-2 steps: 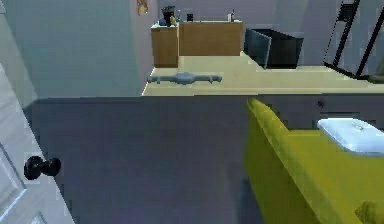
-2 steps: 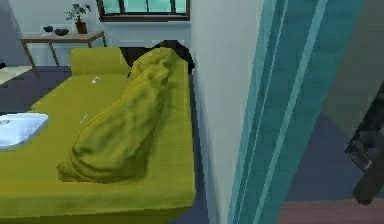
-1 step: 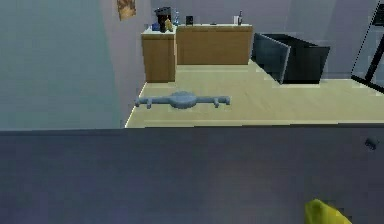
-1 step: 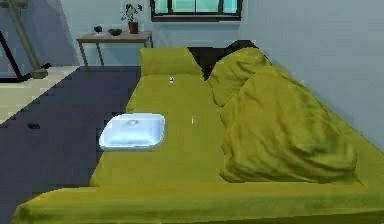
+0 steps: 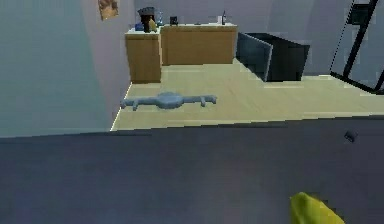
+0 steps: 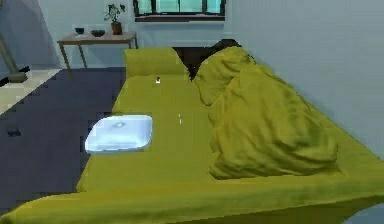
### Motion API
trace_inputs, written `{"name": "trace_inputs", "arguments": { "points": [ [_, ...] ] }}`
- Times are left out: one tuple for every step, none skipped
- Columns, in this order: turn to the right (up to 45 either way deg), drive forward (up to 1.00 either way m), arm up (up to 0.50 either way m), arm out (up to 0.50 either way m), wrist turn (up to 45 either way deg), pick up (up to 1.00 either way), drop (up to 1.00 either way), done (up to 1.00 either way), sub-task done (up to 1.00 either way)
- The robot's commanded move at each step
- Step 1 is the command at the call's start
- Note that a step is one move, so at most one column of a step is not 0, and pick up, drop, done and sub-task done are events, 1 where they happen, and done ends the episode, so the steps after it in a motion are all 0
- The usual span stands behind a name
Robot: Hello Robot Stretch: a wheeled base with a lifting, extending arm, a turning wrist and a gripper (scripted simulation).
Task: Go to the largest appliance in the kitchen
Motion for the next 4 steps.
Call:
{"name": "trace_inputs", "arguments": {
  "points": [
    [0.0,0.70,0.00,0.00,0.0,0.00,0.00,0.00,0.00],
    [6.0,0.00,0.00,0.00,0.0,0.00,0.00,0.00,0.00],
    [0.0,0.45,0.00,0.00,0.0,0.00,0.00,0.00,0.00],
    [27.0,0.00,0.00,0.00,0.0,0.00,0.00,0.00,0.00]
  ]
}}
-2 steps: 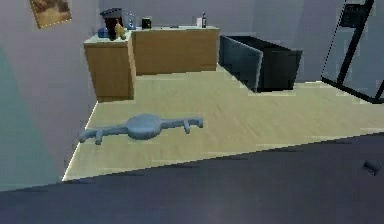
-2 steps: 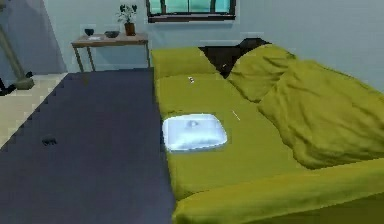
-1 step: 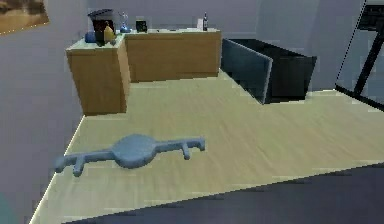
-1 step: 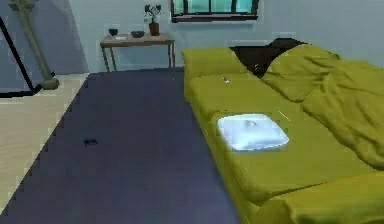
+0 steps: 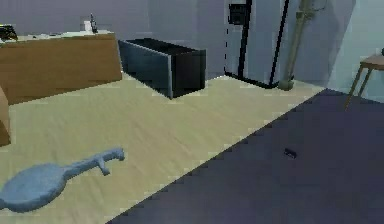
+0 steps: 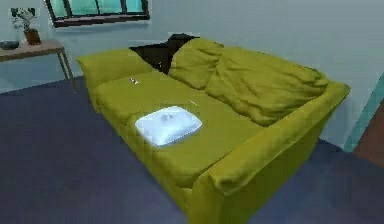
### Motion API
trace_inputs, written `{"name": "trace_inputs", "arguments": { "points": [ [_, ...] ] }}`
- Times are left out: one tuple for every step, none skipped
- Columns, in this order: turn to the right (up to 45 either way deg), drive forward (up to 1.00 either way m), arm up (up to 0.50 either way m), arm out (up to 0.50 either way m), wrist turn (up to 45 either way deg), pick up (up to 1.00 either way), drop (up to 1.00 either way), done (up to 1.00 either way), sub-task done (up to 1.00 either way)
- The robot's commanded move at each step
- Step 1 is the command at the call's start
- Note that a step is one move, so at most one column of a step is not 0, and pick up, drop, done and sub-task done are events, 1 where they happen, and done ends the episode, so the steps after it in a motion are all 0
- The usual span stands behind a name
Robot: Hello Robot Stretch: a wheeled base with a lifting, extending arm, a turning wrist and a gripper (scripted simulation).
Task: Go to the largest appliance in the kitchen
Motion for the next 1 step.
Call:
{"name": "trace_inputs", "arguments": {
  "points": [
    [0.0,1.00,0.00,0.00,0.0,0.00,0.00,0.00,0.00]
  ]
}}
